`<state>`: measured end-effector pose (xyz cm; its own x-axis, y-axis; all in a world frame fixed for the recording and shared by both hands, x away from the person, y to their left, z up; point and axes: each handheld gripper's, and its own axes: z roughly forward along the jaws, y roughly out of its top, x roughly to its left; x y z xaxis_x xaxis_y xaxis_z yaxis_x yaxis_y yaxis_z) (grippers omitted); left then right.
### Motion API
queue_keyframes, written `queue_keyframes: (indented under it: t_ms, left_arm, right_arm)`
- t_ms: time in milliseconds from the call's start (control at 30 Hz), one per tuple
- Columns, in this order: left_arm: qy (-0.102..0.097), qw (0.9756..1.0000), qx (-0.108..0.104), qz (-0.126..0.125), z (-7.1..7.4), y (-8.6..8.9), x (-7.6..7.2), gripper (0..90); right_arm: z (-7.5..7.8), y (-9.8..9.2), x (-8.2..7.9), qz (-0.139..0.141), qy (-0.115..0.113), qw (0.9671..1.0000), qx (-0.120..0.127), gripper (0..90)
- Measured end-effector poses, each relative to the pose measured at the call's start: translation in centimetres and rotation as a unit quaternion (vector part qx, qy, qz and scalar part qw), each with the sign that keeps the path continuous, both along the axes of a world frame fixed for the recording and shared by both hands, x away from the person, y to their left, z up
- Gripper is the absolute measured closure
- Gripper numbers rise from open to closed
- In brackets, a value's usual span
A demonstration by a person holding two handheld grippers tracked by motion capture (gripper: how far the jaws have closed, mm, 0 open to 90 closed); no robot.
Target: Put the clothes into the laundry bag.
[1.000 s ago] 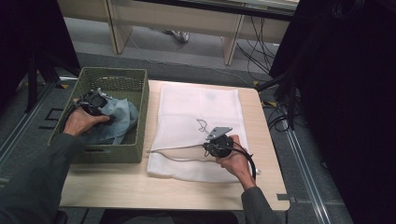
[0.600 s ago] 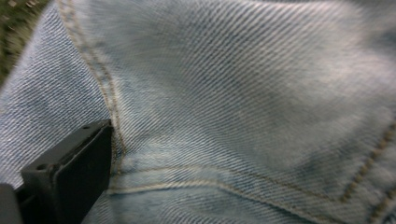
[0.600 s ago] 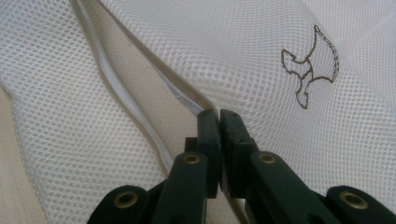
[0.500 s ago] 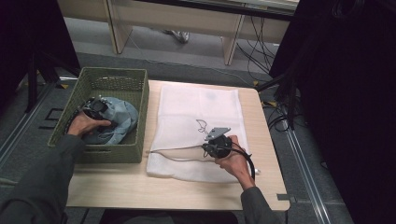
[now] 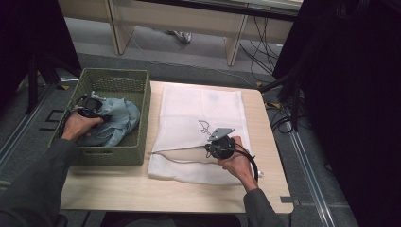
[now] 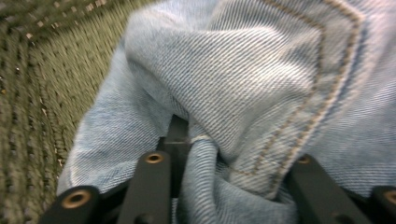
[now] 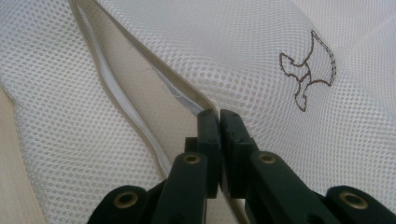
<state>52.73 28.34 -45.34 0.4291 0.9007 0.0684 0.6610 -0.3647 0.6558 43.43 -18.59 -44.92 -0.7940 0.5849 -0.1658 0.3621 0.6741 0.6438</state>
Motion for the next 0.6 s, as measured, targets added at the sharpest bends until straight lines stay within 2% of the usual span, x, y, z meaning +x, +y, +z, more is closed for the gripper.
queue_keyframes:
  t_ms: [100,167,233,300,333,400,467,533,600]
  left_arm:
    - [-0.017,0.9991,-0.039,-0.003,1.3,0.2,-0.7,69.1]
    - [-0.032,0.9980,-0.053,-0.014,2.5,0.2,-1.4,69.7]
    - [-0.051,0.9961,-0.070,-0.016,3.5,0.0,-1.9,69.9]
    - [-0.068,0.9937,-0.088,-0.015,4.4,0.2,-2.5,70.2]
    - [-0.070,0.9928,-0.095,-0.022,5.0,0.4,-2.8,70.3]
    - [-0.083,0.9911,-0.102,-0.022,6.3,0.7,-3.4,70.4]
    - [-0.097,0.9885,-0.112,-0.031,7.7,1.1,-4.2,70.7]
    - [-0.115,0.9860,-0.114,-0.041,9.0,1.3,-5.2,71.0]
    - [-0.125,0.9835,-0.121,-0.049,10.3,1.4,-6.2,71.2]
  right_arm:
    - [0.1,-0.1,0.0,-0.002,-0.002,1.0000,0.005,88.2]
    - [0.2,-0.1,0.0,-0.006,-0.003,1.0000,0.006,88.2]
    - [0.2,-0.2,0.1,0.003,-0.008,1.0000,0.005,88.2]
    - [0.3,-0.1,-0.1,-0.008,-0.001,0.9999,0.007,88.3]
    - [0.4,-0.2,0.0,-0.003,-0.010,0.9999,0.007,88.2]
    - [0.5,-0.3,-0.2,-0.007,-0.004,0.9999,0.010,88.3]
    - [0.6,-0.3,-0.1,-0.005,-0.015,0.9999,0.007,88.3]
    - [0.6,-0.3,0.0,-0.001,-0.017,0.9998,0.009,88.3]
    - [0.7,-0.3,-0.1,-0.010,-0.013,0.9998,0.013,88.3]
